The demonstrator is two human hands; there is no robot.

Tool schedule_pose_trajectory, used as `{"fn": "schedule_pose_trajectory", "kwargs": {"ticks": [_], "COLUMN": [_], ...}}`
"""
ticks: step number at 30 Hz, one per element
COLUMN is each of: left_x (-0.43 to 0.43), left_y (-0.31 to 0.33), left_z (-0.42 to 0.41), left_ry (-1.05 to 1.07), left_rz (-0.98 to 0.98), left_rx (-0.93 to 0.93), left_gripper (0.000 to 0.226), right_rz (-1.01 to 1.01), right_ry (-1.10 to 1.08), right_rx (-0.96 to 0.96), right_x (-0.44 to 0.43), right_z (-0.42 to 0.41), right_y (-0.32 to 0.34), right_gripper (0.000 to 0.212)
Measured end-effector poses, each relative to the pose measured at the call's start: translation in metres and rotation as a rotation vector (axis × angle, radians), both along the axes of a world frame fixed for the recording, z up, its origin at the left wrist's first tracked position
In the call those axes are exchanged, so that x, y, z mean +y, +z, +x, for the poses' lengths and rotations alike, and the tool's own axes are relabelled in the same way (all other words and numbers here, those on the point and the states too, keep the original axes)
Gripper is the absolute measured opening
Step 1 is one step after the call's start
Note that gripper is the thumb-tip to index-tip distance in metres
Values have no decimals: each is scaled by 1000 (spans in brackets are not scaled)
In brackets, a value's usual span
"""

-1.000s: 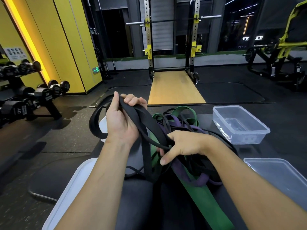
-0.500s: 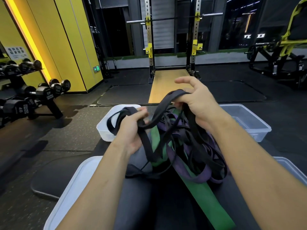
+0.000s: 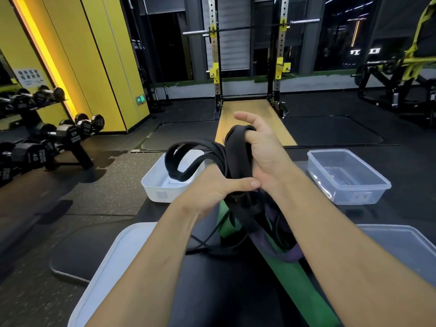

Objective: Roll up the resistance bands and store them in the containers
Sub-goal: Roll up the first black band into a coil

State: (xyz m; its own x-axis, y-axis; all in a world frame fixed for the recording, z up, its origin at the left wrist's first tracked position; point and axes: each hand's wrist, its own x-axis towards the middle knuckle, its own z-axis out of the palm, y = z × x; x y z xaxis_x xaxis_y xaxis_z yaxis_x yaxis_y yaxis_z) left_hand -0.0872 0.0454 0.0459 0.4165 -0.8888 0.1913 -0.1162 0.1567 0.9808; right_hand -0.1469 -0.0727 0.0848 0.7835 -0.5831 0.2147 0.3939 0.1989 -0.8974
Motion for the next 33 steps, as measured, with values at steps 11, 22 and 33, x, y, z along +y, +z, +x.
{"fn": "schedule_pose_trajectory", "kwargs": {"ticks": [11, 22, 33], "left_x": [13, 23, 25], "left_y": [-10, -12, -27], "left_z": [15, 35, 36], "left_ry": [223, 320, 261], "left_rz": [-20, 36, 237], "left_rx": [95, 300, 310], "left_gripper": [23, 14, 5], "right_rz": [-69, -952, -1863], "right_ry": [174, 164, -93], "right_rx": [28, 650, 881], "right_x": [-13, 4, 21], "right_z": [-1, 17, -5], "right_y": [-30, -140, -168], "right_gripper": [45, 36, 58]}}
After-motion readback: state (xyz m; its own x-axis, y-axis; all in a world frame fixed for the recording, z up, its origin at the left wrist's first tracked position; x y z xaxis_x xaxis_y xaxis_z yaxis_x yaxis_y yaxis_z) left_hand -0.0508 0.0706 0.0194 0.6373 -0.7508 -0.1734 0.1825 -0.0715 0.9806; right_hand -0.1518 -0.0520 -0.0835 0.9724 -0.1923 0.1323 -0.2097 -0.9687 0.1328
